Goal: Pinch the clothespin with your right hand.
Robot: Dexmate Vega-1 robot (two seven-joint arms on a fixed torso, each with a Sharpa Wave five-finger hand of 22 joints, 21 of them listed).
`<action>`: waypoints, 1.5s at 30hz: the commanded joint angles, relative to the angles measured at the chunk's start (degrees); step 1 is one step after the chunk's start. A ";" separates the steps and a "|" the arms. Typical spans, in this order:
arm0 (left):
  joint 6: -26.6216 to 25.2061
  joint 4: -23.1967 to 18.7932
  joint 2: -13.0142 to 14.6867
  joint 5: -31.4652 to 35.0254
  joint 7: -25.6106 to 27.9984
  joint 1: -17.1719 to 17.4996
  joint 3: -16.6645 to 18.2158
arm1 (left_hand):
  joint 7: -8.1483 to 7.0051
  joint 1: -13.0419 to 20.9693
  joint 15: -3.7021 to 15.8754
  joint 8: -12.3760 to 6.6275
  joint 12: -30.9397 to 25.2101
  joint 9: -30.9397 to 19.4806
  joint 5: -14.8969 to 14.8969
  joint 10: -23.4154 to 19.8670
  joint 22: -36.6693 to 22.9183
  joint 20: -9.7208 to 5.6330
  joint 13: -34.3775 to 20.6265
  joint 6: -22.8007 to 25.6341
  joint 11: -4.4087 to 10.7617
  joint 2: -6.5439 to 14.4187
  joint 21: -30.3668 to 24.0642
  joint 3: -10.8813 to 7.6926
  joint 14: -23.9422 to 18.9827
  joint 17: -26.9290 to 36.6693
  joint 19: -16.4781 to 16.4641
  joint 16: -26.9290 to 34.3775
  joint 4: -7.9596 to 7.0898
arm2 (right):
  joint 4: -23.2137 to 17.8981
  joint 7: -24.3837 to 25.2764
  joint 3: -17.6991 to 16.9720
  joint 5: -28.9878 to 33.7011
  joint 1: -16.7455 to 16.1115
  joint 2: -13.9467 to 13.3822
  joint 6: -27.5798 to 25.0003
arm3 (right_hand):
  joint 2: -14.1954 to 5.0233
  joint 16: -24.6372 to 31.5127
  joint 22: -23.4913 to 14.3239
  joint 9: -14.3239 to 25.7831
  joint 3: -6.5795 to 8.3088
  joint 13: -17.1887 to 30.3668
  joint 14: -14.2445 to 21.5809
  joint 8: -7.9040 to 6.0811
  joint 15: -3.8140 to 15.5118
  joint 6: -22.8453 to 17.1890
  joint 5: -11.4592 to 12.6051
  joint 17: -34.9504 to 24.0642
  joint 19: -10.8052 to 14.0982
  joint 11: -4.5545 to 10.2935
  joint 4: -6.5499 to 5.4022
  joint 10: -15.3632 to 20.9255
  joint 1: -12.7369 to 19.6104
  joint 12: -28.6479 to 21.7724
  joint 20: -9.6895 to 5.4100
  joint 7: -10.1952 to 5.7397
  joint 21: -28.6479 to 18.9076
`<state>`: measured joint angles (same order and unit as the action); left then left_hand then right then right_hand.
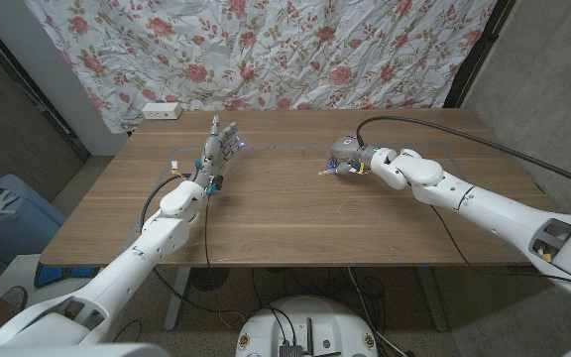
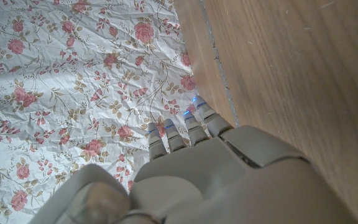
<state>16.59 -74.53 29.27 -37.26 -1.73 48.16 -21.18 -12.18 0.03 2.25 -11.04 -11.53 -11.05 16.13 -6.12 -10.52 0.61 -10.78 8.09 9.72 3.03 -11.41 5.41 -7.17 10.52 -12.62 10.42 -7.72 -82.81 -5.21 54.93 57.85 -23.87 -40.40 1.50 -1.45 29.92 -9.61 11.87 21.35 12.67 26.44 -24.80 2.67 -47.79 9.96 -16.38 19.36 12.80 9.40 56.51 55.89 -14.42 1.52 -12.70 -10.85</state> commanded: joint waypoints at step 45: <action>-0.01 -0.01 0.01 -0.01 0.00 0.00 0.01 | -0.50 0.19 0.36 -0.36 -0.31 -0.28 0.45 -0.04 -0.14 -0.05 -0.12 0.02 0.34 0.47 -0.43 -0.05 -0.50 0.21 -0.38 0.46 -0.32 | -3.65 1.35 -3.02 -2.37 -2.29 -1.81 -0.69 | -2.61 2.71 -0.15 -0.14 -1.52 2.44 1.96 -0.15 8.70 -2.27 0.26 -1.50 1.34 -0.08 -0.29 4.64 3.04 -2.04 -0.88 0.03 -0.40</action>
<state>16.59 -74.55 29.27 -37.27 -1.73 48.16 -21.17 -12.18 0.03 2.25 -11.04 -11.53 -11.05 16.13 -6.12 -10.52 0.61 -10.78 8.09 9.72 3.03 -11.41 5.42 -7.17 10.52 -12.62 10.42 -7.72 -85.20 -4.56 53.30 56.50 -25.31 -41.68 1.47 -3.56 32.31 -9.61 11.70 20.01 14.80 27.77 -25.05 2.76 -49.43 9.92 -17.70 20.16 12.69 9.16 60.72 58.60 -16.13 0.71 -12.71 -10.85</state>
